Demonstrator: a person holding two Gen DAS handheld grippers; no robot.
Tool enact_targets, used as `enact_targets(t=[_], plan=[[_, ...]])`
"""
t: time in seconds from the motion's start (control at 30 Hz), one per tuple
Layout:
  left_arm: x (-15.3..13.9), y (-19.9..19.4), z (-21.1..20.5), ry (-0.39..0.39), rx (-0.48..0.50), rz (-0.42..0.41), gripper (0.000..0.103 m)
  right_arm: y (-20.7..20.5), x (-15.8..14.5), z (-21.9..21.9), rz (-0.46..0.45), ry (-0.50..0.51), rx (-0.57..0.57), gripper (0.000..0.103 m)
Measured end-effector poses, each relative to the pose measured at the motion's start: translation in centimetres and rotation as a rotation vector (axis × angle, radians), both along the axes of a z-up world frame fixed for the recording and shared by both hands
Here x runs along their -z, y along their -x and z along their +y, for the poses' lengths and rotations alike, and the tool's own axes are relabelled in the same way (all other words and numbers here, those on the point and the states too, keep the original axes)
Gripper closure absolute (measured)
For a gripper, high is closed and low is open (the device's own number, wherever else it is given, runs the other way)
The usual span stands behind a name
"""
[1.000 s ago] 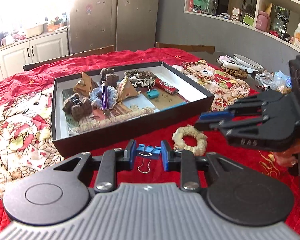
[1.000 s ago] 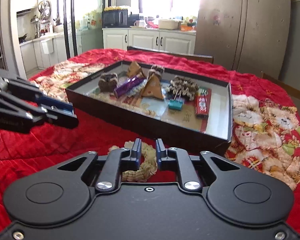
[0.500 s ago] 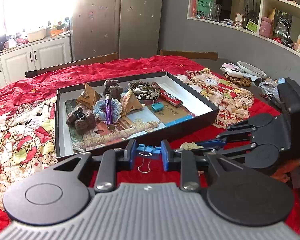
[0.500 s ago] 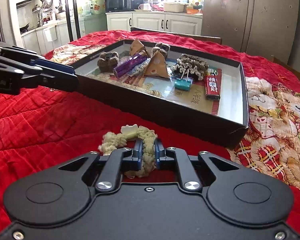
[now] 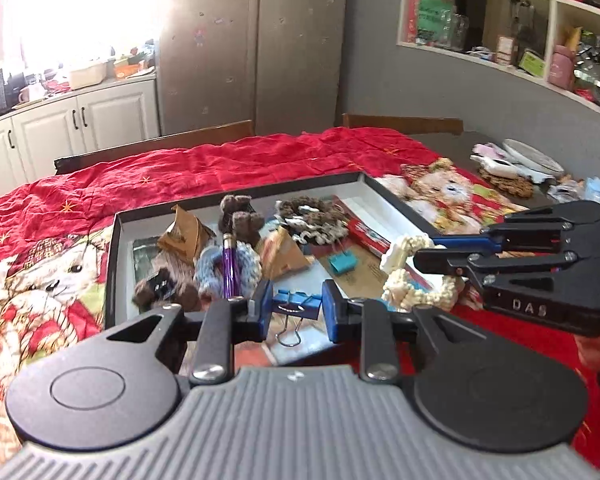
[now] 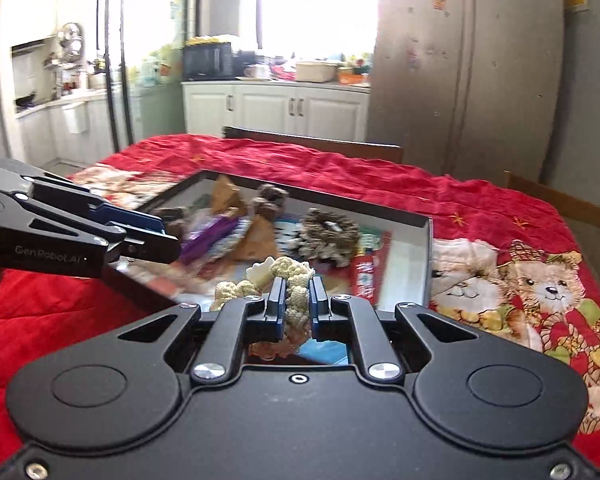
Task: Organize objects
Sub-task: 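Carry the binder clip and crochet ring over the box and lower them with both tools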
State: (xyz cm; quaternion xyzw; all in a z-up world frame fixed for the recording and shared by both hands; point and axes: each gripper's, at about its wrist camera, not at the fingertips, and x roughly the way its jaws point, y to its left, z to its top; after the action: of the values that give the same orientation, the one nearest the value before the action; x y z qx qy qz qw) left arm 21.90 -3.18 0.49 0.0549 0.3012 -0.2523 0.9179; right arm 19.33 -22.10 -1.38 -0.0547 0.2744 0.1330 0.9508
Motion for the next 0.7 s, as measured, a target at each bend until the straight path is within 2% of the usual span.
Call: enact_targets(t=[0.2,0.7], plan=[[1.7,-3.1,-1.9,-0.015,-0.025,0.025,0.073,-3.0,1.5,-0.6,0.002,0.003,0.050,0.092],[4.2,-5.1,-4.2,-0.070,-0.036,0.037,0.073,-5.5,4.0,-1.7,0.016,-0.020,0.067,0.092]])
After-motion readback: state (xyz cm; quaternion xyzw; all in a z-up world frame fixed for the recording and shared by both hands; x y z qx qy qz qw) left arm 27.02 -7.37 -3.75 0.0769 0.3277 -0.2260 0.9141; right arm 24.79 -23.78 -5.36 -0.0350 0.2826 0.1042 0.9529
